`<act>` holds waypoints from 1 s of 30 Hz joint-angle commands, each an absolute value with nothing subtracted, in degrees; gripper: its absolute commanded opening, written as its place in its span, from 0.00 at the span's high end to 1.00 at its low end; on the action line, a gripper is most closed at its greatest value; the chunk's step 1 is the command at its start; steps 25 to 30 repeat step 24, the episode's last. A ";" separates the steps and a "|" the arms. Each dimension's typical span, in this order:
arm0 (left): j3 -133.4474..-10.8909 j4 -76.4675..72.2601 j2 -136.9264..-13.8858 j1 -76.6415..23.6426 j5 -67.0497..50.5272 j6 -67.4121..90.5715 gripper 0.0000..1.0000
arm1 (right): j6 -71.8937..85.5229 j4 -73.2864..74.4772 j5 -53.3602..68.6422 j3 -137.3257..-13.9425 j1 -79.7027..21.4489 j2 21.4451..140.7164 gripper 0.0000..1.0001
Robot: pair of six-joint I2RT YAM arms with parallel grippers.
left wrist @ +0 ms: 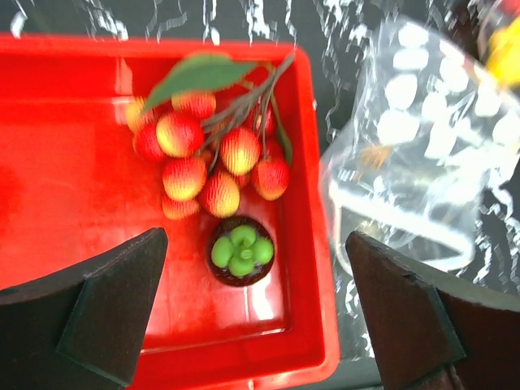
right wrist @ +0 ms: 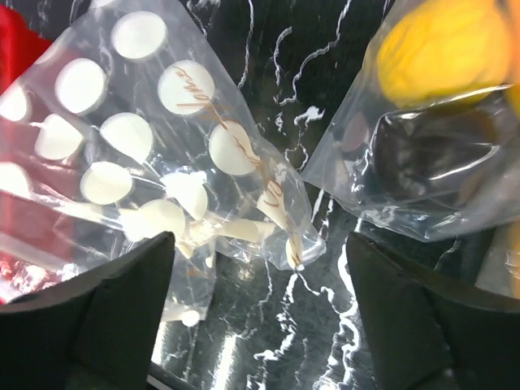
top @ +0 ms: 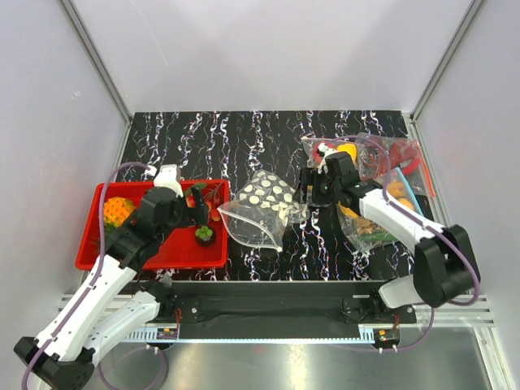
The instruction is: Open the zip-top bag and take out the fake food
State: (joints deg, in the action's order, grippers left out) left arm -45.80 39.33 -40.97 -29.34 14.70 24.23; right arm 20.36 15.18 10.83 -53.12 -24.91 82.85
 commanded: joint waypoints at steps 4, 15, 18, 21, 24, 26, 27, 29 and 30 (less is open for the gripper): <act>-52.99 36.21 -42.45 -29.09 18.46 23.12 0.01 | 15.65 21.70 0.63 -58.70 -24.61 71.57 0.00; -59.49 35.68 -43.16 -29.18 25.65 22.50 0.01 | 14.06 23.73 -9.84 -60.38 -20.31 57.75 0.00; -61.43 36.21 -43.15 -29.18 27.24 21.62 0.01 | 13.97 23.82 -9.49 -60.29 -19.25 56.34 0.00; -63.01 37.35 -43.50 -29.18 27.77 19.87 0.01 | 14.06 23.47 -8.09 -60.29 -18.20 56.60 0.00; -64.86 37.79 -43.68 -29.09 28.12 17.14 0.01 | 14.41 23.20 -6.15 -60.38 -17.14 57.21 0.00; -64.86 37.79 -43.68 -29.09 28.12 17.14 0.01 | 14.41 23.20 -6.15 -60.38 -17.14 57.21 0.00; -64.86 37.79 -43.68 -29.09 28.12 17.14 0.01 | 14.41 23.20 -6.15 -60.38 -17.14 57.21 0.00; -64.86 37.79 -43.68 -29.09 28.12 17.14 0.01 | 14.41 23.20 -6.15 -60.38 -17.14 57.21 0.00; -64.86 37.79 -43.68 -29.09 28.12 17.14 0.01 | 14.41 23.20 -6.15 -60.38 -17.14 57.21 0.00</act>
